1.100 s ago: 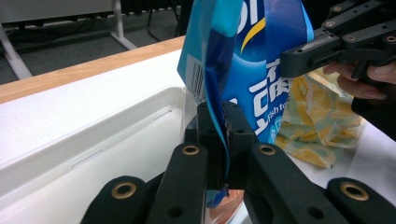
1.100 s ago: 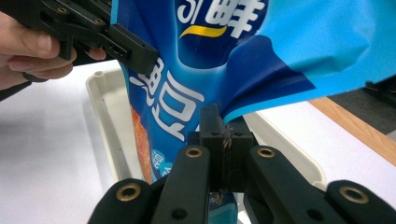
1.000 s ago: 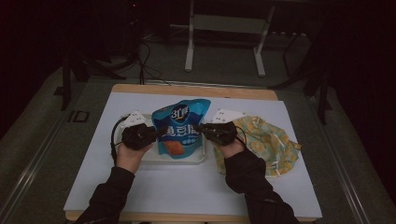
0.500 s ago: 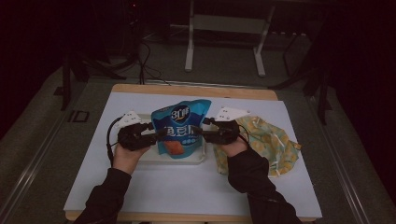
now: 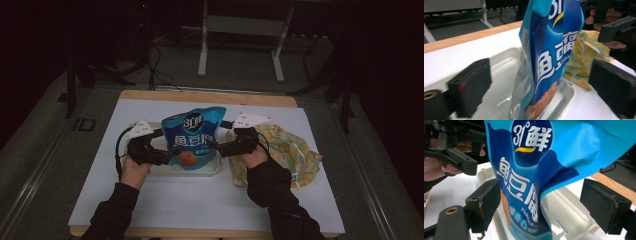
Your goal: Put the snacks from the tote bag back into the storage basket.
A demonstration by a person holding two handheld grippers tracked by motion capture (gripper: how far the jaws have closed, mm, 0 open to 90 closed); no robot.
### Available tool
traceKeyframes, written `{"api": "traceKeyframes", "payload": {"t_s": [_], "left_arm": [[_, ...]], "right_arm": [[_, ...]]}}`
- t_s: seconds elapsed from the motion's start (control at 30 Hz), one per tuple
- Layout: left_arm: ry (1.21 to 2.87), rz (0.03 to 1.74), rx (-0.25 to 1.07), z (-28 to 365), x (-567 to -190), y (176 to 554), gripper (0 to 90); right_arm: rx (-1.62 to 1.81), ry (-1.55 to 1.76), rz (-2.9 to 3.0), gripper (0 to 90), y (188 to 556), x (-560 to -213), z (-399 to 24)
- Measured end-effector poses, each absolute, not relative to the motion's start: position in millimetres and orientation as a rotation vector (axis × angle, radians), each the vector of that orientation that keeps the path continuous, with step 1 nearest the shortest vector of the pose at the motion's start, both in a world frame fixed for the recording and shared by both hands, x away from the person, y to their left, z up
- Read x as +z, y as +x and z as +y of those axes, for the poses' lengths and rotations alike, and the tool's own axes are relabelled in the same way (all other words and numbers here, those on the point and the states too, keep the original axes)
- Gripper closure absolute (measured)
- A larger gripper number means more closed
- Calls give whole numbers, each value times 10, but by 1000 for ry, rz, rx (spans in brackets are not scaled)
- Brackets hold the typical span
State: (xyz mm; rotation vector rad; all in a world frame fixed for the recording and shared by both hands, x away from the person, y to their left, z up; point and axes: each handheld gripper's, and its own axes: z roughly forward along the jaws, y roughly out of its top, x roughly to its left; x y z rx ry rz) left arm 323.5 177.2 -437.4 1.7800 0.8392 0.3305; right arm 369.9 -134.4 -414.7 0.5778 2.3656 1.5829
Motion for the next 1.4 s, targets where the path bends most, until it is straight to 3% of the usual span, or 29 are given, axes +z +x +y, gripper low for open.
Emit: {"api": "traceKeyframes", "payload": {"t_s": [0.5,1.4], "left_arm": [[1719,860,384,1861,-4465,3034,29],[1771,795,399,1804,-4755,2647,29]], "right_arm": [[1542,604,2337,167,3606,-4150,-1622],[1508,631,2268,167,3229,-4305,-2138]]}}
